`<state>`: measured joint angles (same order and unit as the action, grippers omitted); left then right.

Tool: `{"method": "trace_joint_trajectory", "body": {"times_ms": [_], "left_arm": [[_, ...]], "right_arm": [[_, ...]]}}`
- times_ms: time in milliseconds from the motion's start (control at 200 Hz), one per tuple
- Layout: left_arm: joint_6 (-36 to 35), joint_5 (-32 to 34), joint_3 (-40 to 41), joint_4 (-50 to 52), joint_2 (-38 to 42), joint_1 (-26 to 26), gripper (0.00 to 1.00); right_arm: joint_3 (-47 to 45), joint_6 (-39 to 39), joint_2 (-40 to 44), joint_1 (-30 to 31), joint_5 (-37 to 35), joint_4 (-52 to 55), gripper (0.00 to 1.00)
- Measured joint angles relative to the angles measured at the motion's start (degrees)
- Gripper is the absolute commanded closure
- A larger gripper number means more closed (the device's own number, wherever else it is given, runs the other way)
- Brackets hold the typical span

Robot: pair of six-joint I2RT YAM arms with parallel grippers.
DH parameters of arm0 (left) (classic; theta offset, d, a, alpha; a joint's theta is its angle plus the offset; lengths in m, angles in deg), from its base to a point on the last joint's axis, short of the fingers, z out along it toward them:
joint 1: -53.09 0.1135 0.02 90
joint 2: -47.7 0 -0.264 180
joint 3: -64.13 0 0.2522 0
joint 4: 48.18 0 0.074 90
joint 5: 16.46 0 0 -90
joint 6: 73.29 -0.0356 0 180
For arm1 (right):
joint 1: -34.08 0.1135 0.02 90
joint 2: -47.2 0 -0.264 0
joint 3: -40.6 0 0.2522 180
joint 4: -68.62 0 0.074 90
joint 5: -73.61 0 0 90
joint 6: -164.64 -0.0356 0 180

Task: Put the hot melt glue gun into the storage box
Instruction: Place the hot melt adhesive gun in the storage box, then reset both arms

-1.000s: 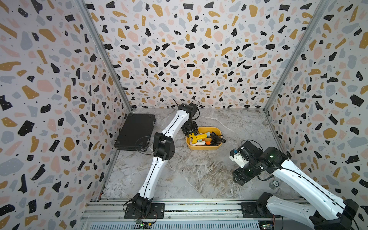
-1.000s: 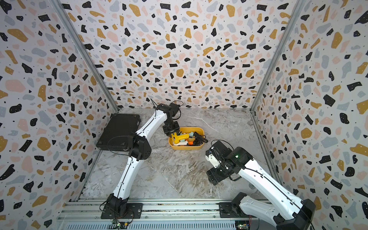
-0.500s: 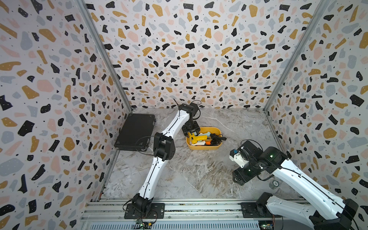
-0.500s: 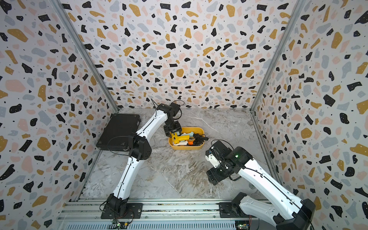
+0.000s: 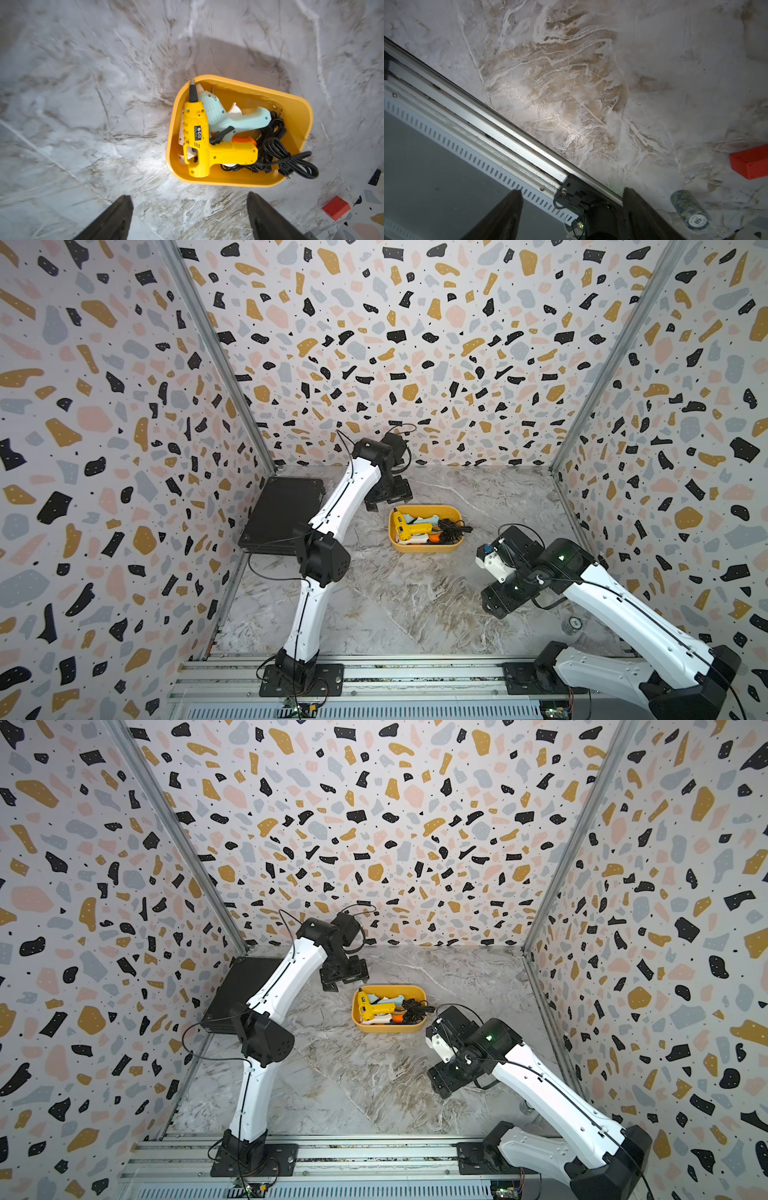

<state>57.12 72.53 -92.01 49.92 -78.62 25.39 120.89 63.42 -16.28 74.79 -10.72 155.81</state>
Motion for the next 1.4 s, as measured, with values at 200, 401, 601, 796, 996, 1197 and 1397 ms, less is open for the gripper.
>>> {"method": "trace_joint_trajectory", "body": {"times_ms": [200, 401, 601, 796, 996, 1197, 1397], "left_arm": [[-3.96, 8.44, 18.08, -5.86, 21.55, 0.87, 0.09], [-8.44, 14.71, 44.72, -18.84, 47.41, 5.64, 0.08], [-14.38, 18.6, 60.41, -29.29, 57.16, 12.02, 0.0], [-20.28, 26.25, 70.18, -36.11, 60.15, 9.64, 0.0], [-31.61, 32.2, 83.87, -46.51, 74.53, 5.03, 0.0], [-38.32, 32.35, 97.61, -58.55, 90.38, 9.68, 0.0], [-36.72, 32.59, 108.0, -69.64, 89.29, 10.67, 0.0]], "right_arm": [[6.86, 3.52, -1.7, -0.33, -6.88, -1.86, 0.09], [8.39, 4.46, -1.51, -2.75, -11.06, -4.39, 0.01], [8.11, -0.92, -1.92, -12.07, -7.08, -9.57, 0.01], [6.38, -5.68, -5.25, -16.92, -11.58, -15.61, 0.01], [-1.36, 1.55, -2.91, -16.98, -25.9, -28.3, 0.01], [-15.76, 7.26, 3.04, -19.69, -36.28, -44.72, 0.01], [-32.06, 8.85, 2.69, -23.56, -40.13, -68.15, 0.01]]}}
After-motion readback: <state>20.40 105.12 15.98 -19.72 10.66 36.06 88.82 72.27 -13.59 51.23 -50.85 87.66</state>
